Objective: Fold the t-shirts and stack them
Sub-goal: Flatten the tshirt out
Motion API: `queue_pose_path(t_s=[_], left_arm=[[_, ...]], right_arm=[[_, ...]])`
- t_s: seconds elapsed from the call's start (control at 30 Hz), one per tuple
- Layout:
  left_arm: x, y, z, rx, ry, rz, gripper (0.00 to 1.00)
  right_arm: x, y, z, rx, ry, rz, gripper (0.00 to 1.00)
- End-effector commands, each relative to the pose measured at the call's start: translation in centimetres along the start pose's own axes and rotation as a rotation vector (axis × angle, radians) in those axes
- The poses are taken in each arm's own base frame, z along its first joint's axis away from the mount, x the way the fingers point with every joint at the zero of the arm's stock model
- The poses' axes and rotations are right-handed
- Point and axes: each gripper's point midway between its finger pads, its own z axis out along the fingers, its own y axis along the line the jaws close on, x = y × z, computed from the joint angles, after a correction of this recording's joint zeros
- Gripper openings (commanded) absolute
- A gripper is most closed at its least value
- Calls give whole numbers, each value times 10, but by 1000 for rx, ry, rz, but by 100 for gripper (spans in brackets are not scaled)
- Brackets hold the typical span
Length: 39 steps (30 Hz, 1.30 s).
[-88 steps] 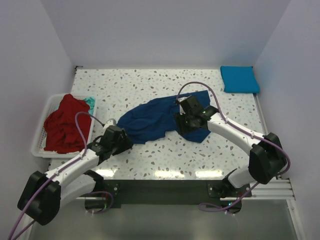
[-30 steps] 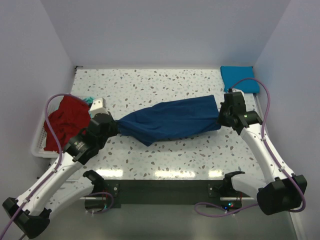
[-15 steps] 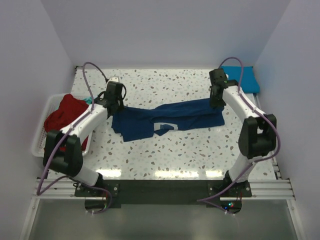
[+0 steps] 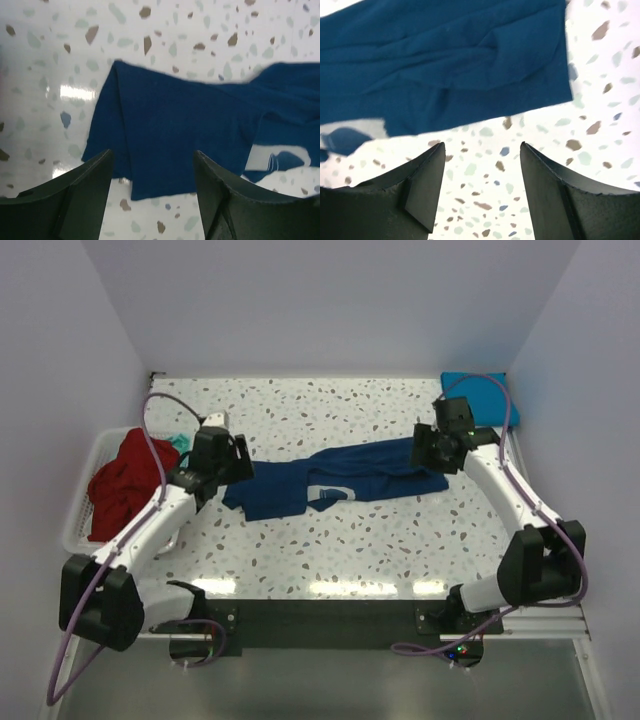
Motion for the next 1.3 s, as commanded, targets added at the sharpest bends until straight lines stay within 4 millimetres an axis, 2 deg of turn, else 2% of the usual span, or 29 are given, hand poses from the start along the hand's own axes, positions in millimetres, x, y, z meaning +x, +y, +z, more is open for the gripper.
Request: queue_pose_path(t_s=[0.0, 0.03, 0.07, 0.17, 0.33, 0.53, 0.83, 1.03, 1.27], left_arm=[[53, 4, -8, 55, 111, -76, 68], [57, 4, -14, 76, 94, -87, 66], [75, 11, -10, 73, 105, -97, 65], [93, 14, -6, 111, 76, -120, 61], [110, 17, 11, 120, 63, -162, 55], [133, 15, 25, 105, 167, -188, 51], [140, 15, 32, 99, 173, -229, 45], [147, 9, 17, 132, 236, -245, 33], [128, 0, 9, 187, 161, -276, 25]], right_arm=[[8, 24, -17, -170, -34, 34, 65], [16, 26, -14, -189, -27, 37, 65], [18, 28, -15, -210, -36, 40, 65], [26, 36, -16, -275, -51, 49, 65], [33, 45, -14, -333, -34, 52, 65], [37, 46, -16, -348, -37, 55, 65], [43, 43, -13, -335, -23, 44, 65], [42, 38, -11, -308, -26, 35, 65], [42, 40, -4, -315, -20, 45, 65]])
